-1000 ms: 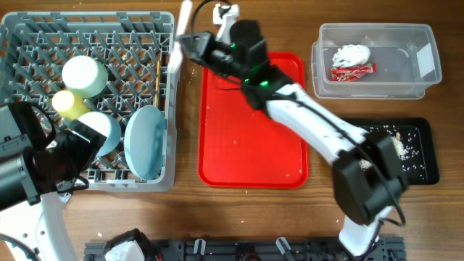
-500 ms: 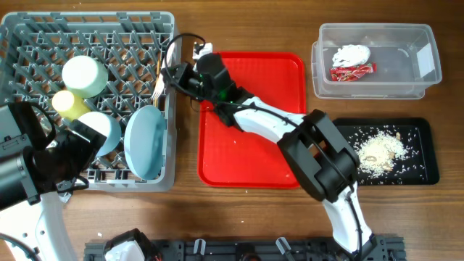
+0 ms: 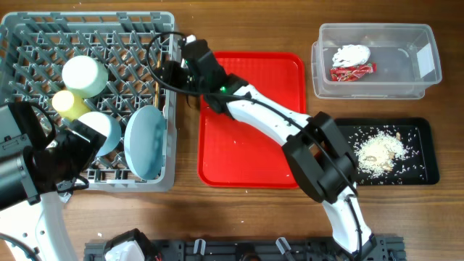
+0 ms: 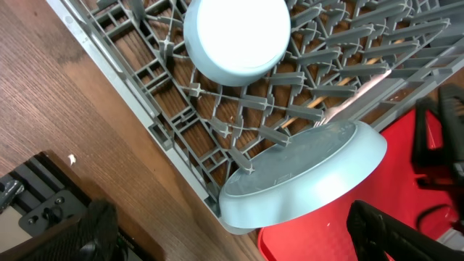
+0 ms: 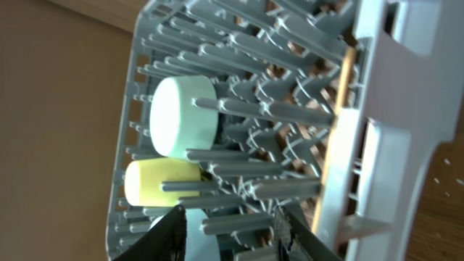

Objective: Sort waste into correct bins and load items into the dishwasher rack

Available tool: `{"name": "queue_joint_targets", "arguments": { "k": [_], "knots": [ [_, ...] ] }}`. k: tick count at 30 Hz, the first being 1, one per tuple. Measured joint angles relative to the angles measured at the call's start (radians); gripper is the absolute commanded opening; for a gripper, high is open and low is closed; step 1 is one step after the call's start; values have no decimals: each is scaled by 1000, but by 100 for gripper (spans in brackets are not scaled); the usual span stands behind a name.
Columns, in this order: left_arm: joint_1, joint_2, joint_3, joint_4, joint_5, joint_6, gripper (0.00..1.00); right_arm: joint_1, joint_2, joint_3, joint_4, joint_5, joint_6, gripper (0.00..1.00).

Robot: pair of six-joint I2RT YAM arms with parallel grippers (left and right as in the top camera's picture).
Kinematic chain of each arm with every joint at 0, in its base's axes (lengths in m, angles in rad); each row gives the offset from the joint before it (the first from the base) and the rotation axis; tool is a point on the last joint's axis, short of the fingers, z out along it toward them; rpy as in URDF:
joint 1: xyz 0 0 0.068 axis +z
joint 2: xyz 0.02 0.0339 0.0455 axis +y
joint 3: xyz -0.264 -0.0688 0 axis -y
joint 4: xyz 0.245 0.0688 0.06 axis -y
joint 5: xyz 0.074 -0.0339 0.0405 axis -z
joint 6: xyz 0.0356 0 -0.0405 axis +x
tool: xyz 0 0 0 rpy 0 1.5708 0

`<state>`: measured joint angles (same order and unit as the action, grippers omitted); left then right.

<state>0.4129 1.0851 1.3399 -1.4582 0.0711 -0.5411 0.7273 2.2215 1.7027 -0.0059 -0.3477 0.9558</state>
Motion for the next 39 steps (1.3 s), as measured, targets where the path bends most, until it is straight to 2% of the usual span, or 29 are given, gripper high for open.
{"name": "queue_joint_targets", "arguments": {
  "k": [1,2,4,5,8,13,16,20,24,29,36,39],
  "knots": [
    [0,0,0,0,0,0,100,-7,-4,16,-34,-8,-9,54],
    [0,0,0,0,0,0,100,-21,-16,27,-71,-19,-21,64],
    [0,0,0,0,0,0,100,-65,-65,30,-149,-49,-47,95],
    [0,0,0,2,0,0,100,-91,-98,31,-198,-64,-55,99],
    [0,2,0,1,-3,0,100,-193,-231,37,-379,-92,-114,100],
    [0,2,0,6,-31,0,100,-391,-490,55,-827,-80,-244,100],
    [0,2,-1,4,-39,0,100,-430,-597,58,-1112,5,-315,100],
    [0,2,-1,-4,-45,0,100,-407,-702,57,-1346,145,-359,100],
    [0,2,-1,-5,-45,0,100,-311,-810,56,-1472,252,-379,100],
    [0,2,-1,-5,-45,0,100,-245,-870,57,-1584,287,-382,100],
    [0,2,-1,-4,-45,0,100,-243,-869,56,-1548,303,-386,100],
    [0,2,-1,-4,-45,0,100,-243,-869,56,-1547,307,-435,100]
  ]
}}
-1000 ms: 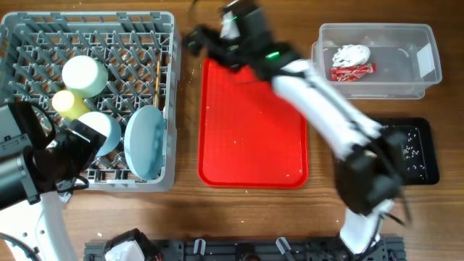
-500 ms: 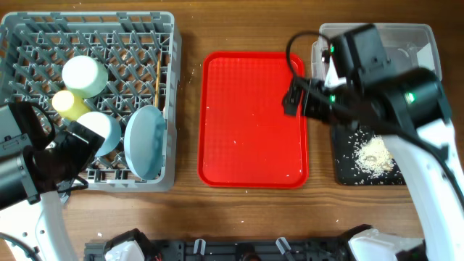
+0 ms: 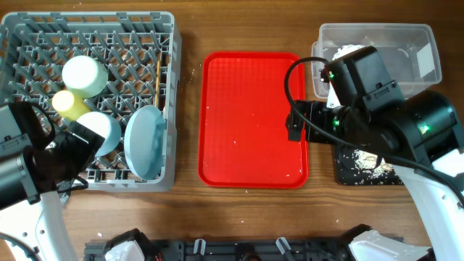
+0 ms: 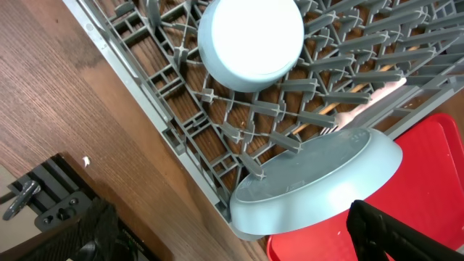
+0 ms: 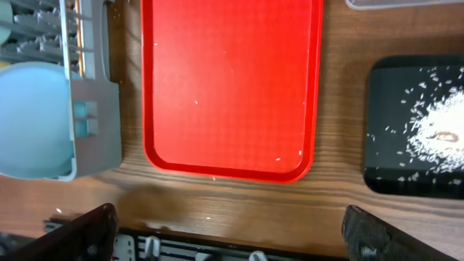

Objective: Sort waste into correct bins and load items into the dishwasher rack

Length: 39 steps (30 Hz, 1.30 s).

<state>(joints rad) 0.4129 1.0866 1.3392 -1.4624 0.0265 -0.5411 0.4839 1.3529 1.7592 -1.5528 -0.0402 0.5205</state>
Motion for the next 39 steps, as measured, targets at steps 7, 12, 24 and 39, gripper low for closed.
{"name": "queue_joint_targets", "arguments": {
  "k": [7,12,24,39],
  "knots": [
    [0,0,0,0,0,0,100,0,1,-1,-20,8,-33,100],
    [0,0,0,0,0,0,100,-1,-21,-17,106,23,-103,100],
    [0,0,0,0,0,0,100,-280,-525,-628,555,-58,-200,100],
    [0,0,0,0,0,0,100,-574,-1113,-1397,1121,-243,-246,100]
  ]
}}
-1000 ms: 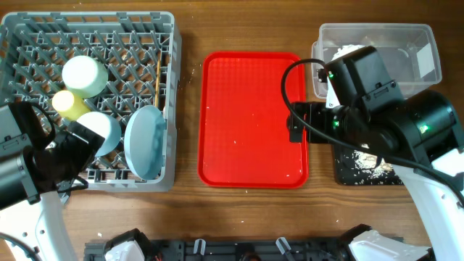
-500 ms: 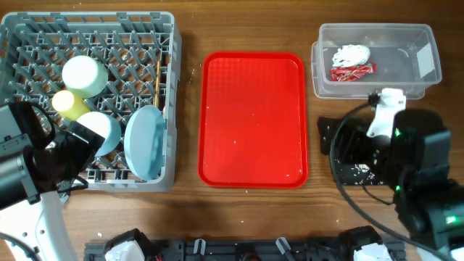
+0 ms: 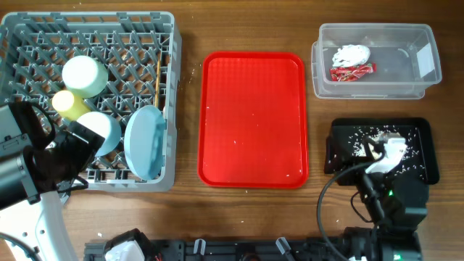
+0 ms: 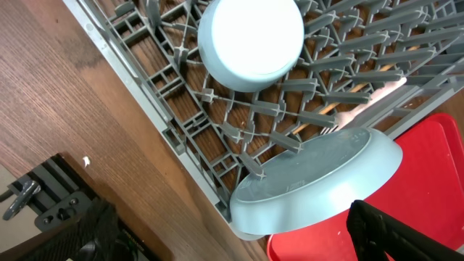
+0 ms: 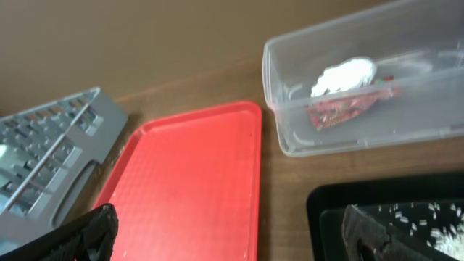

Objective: Sort waste into correct bins and load items into the dishwasher rack

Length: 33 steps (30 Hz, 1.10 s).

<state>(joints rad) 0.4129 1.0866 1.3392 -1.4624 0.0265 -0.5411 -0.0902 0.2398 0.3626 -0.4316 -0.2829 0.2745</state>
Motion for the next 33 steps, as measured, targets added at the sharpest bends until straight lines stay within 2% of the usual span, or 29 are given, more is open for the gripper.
{"name": "queue_joint_targets", "arguments": {
  "k": [5,13,26,33],
  "knots": [
    [0,0,0,0,0,0,100,-18,-128,-125,127,-5,26,100],
    [0,0,0,0,0,0,100,-18,-220,-288,330,-5,125,100],
    [0,0,0,0,0,0,100,-18,-220,-310,360,55,129,100],
    [0,0,0,0,0,0,100,-18,-220,-310,360,60,52,100]
  ]
}}
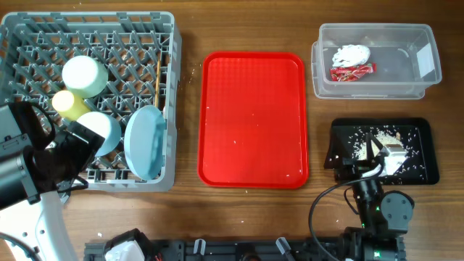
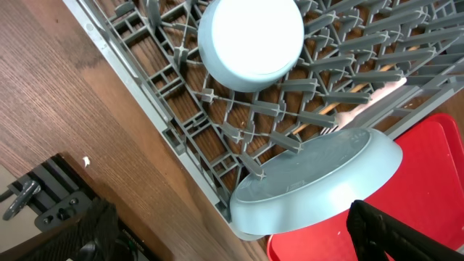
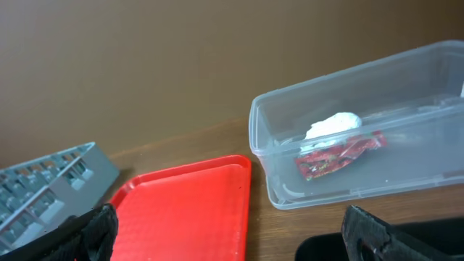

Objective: Sort waste into correct bins and load items into the dishwasher rack

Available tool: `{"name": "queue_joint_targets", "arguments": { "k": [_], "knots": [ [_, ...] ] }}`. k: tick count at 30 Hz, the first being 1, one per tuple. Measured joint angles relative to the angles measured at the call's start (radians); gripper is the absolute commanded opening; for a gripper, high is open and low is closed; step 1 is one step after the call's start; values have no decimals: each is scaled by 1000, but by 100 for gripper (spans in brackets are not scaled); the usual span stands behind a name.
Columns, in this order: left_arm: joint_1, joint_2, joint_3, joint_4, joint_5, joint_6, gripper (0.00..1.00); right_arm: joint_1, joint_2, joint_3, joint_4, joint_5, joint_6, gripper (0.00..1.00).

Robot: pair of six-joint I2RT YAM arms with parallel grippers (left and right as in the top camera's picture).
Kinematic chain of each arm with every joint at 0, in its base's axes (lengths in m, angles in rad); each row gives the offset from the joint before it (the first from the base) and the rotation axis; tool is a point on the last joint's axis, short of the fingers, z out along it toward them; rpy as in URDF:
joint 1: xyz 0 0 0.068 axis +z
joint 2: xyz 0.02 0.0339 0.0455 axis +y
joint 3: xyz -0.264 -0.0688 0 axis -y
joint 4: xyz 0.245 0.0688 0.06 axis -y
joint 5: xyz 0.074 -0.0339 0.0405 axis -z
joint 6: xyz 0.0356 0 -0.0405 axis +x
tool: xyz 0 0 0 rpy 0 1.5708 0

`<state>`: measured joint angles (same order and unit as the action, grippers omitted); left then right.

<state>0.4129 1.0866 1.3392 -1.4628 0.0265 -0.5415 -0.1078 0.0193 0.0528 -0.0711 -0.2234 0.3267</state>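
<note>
The grey dishwasher rack (image 1: 168,43) at the left holds a white cup (image 1: 85,76), a yellow cup (image 1: 71,104), a pale blue cup (image 1: 101,130) and a blue plate (image 1: 147,141) leaning on edge. A fork (image 2: 366,107) lies among the tines. The red tray (image 1: 254,119) bears only crumbs. The clear bin (image 1: 424,87) holds a white tissue (image 1: 351,54) and a red wrapper (image 1: 353,71). Rice lies in the black tray (image 1: 420,170). My left gripper (image 2: 239,235) is open and empty at the rack's near corner. My right gripper (image 3: 232,235) is open and empty, folded back at the front right.
My left arm (image 1: 40,163) covers the rack's front left corner. The right arm (image 1: 380,210) sits at the table's front edge below the black tray. A black rail (image 1: 239,250) runs along the front edge. Bare wood separates the tray from the bins.
My right wrist has tilted up a little, so the clear bin sits higher in its view and more wall shows. The left arm and all objects are unchanged.
My right gripper was stretched across the red tray at the rack's right edge. Then it was high over the table between the tray and the bins. Then it was folded back at the front right by the black tray, where it remains. The left arm barely shifted.
</note>
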Motion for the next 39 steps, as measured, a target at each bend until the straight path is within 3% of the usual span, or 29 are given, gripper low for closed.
{"name": "queue_joint_targets", "arguments": {
  "k": [21,26,39],
  "knots": [
    [0,0,0,0,0,0,100,0,0,0,7,35,-45,100],
    [0,0,0,0,0,0,100,0,-2,-33,151,11,-137,100],
    [0,0,0,0,0,0,100,0,-3,-45,86,6,-181,100]
  ]
}}
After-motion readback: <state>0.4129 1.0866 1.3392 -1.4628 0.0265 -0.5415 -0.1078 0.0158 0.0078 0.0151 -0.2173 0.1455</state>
